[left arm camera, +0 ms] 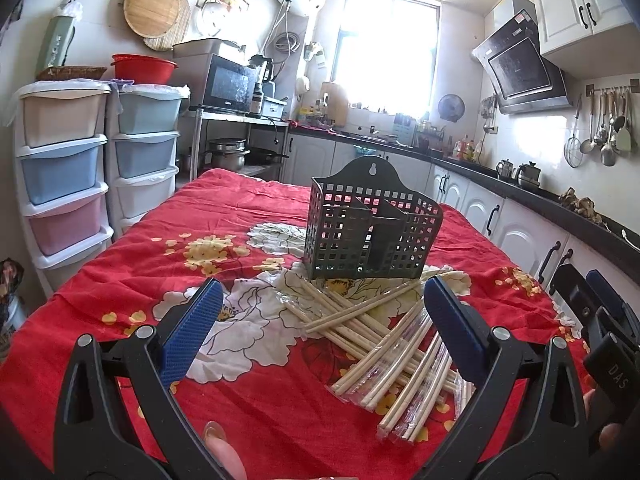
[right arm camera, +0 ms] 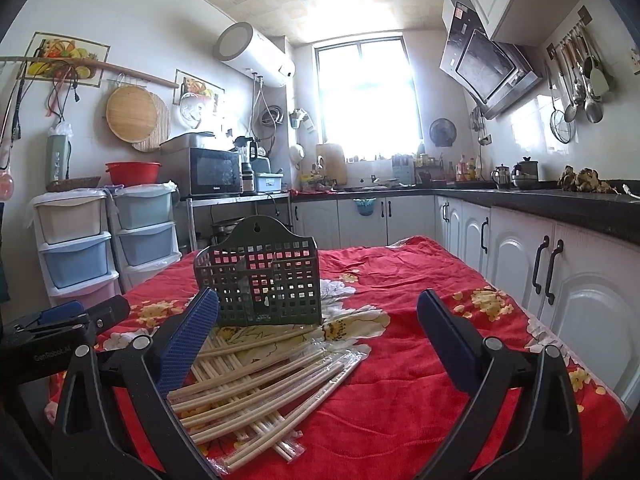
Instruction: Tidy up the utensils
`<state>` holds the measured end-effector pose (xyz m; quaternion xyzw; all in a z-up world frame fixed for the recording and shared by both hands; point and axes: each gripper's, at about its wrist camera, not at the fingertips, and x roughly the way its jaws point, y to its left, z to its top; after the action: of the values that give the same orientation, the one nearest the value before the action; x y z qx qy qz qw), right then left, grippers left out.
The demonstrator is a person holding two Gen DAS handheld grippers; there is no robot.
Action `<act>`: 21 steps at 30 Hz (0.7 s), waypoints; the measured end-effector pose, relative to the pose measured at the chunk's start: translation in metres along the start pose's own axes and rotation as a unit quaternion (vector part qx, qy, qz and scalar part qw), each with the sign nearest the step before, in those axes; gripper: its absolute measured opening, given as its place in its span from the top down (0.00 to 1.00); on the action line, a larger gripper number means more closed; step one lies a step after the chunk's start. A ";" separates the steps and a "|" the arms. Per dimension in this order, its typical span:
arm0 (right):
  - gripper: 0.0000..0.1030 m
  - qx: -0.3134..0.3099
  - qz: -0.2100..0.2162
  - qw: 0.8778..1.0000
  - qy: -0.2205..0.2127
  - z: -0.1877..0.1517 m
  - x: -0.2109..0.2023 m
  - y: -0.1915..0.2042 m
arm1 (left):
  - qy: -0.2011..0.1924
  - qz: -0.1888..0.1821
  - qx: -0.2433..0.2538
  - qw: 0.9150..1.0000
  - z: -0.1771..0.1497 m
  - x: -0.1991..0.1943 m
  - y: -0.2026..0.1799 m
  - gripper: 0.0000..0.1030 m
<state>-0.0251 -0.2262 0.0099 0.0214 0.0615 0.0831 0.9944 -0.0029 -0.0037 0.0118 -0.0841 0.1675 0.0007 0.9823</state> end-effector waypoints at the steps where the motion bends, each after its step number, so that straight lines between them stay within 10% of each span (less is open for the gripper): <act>1: 0.06 0.000 0.000 1.000 0.001 0.000 0.000 0.000 | 0.000 0.000 0.000 1.000 0.001 0.000 0.000 0.10; 21: 0.06 0.001 0.003 1.000 0.001 0.000 0.000 0.001 | 0.000 -0.001 -0.002 1.000 0.000 -0.001 0.002 0.10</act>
<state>-0.0258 -0.2249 0.0104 0.0228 0.0626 0.0864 0.9940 -0.0039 -0.0019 0.0117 -0.0857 0.1675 0.0002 0.9821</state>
